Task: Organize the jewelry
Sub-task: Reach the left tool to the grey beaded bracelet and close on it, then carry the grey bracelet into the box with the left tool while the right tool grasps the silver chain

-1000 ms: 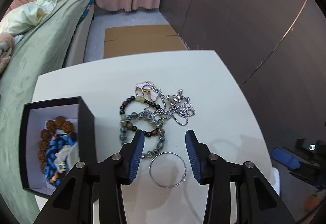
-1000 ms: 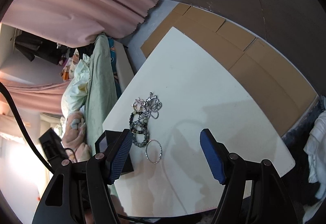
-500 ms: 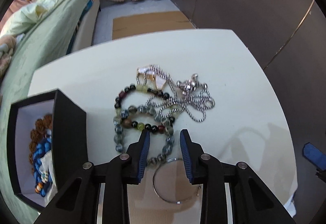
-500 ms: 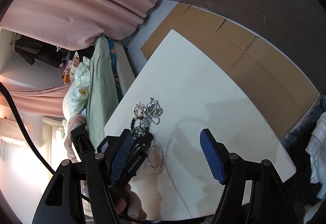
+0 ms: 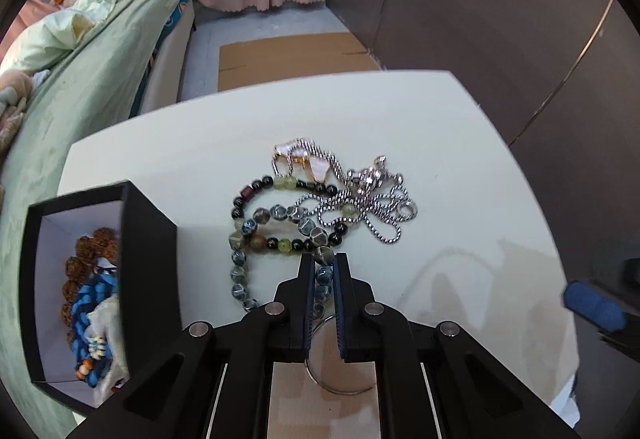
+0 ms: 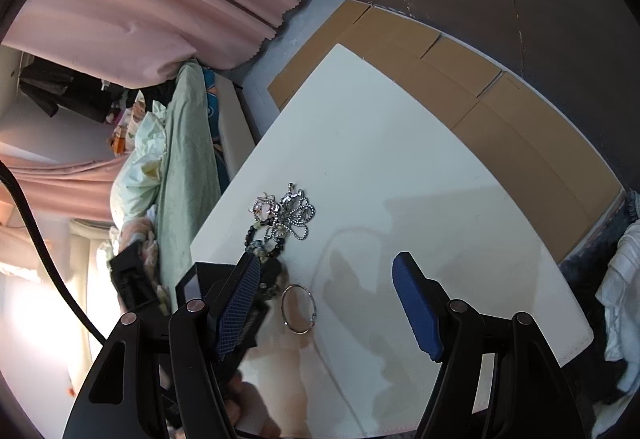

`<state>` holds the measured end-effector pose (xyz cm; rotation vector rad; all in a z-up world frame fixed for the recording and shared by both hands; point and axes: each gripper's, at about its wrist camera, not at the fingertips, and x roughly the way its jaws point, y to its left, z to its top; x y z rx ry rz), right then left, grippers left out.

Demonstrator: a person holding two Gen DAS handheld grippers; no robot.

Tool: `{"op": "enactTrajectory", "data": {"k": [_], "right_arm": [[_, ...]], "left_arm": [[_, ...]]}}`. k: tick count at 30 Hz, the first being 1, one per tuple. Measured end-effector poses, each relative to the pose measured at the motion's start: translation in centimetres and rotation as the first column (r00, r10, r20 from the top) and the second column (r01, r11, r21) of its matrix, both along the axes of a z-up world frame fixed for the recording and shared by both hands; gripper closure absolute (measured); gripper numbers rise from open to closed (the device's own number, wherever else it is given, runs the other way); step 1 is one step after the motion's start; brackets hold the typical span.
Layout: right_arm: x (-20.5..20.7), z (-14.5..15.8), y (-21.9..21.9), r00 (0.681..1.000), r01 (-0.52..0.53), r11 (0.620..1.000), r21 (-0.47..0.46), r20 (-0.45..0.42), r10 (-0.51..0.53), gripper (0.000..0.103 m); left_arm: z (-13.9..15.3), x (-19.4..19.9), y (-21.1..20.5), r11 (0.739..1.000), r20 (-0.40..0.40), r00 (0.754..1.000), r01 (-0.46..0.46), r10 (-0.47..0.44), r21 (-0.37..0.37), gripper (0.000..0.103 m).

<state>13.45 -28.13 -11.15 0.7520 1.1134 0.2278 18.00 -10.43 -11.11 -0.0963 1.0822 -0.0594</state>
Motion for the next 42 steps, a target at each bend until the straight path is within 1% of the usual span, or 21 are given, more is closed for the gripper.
{"op": "enactTrajectory", "data": {"k": [7, 12, 16, 19, 23, 24, 26, 28, 30, 34, 38, 42], "right_arm": [[0.8, -0.5, 1.6, 1.0, -0.024, 0.999, -0.04, -0.01, 0.024, 0.033], [1.2, -0.9, 3.5, 0.998, -0.067, 0.995, -0.071, -0.017, 0.066, 0.035], [1.5, -1.2, 5.3, 0.994, -0.111, 0.987, -0.119, -0.023, 0.109, 0.035], [2.0, -1.2, 6.6, 0.991, -0.135, 0.978, -0.16, -0.012, 0.135, 0.035], [2.6, -1.4, 7.4, 0.991, -0.134, 0.979, -0.155, 0.002, 0.136, 0.036], [2.8, -1.4, 7.4, 0.992, -0.127, 0.981, -0.146, 0.008, 0.129, 0.041], [3.2, -1.5, 7.4, 0.994, -0.106, 0.986, -0.126, 0.023, 0.11, 0.047], [3.5, -1.4, 7.4, 0.995, -0.078, 0.988, -0.13, 0.045, 0.085, 0.048], [4.0, -1.3, 7.7, 0.996, -0.06, 0.987, -0.15, 0.057, 0.07, 0.052], [5.3, -1.4, 8.6, 0.995, -0.071, 0.982, -0.176, 0.058, 0.082, 0.053], [6.7, -1.1, 9.7, 0.99, -0.104, 0.968, -0.229, 0.071, 0.123, 0.053], [7.9, -1.7, 10.2, 0.99, -0.113, 0.959, -0.26, 0.049, 0.13, 0.053]], "left_arm": [[2.9, -0.7, 1.7, 0.996, 0.057, 0.998, 0.002, 0.003, -0.094, 0.094], [4.4, -0.9, 3.4, 0.988, 0.082, 0.997, -0.002, 0.015, -0.157, 0.094], [5.6, -1.5, 4.9, 0.979, 0.113, 0.993, -0.006, 0.03, -0.205, 0.094], [6.6, -1.9, 6.2, 0.972, 0.138, 0.989, -0.013, 0.047, -0.235, 0.094], [7.5, -2.5, 8.0, 0.961, 0.161, 0.984, -0.029, 0.076, -0.275, 0.094], [7.6, -2.6, 8.4, 0.959, 0.164, 0.983, -0.032, 0.081, -0.282, 0.094], [7.8, -2.8, 9.0, 0.956, 0.168, 0.982, -0.038, 0.09, -0.29, 0.094], [7.9, -3.0, 9.7, 0.953, 0.17, 0.98, -0.044, 0.099, -0.301, 0.094], [7.9, -3.2, 10.3, 0.949, 0.171, 0.979, -0.049, 0.107, -0.31, 0.094], [8.1, -3.6, 11.7, 0.942, 0.174, 0.977, -0.062, 0.125, -0.33, 0.094], [8.2, -4.0, 13.3, 0.935, 0.175, 0.973, -0.081, 0.15, -0.346, 0.094], [8.4, -4.3, 14.6, 0.929, 0.177, 0.968, -0.103, 0.175, -0.356, 0.094]]}}
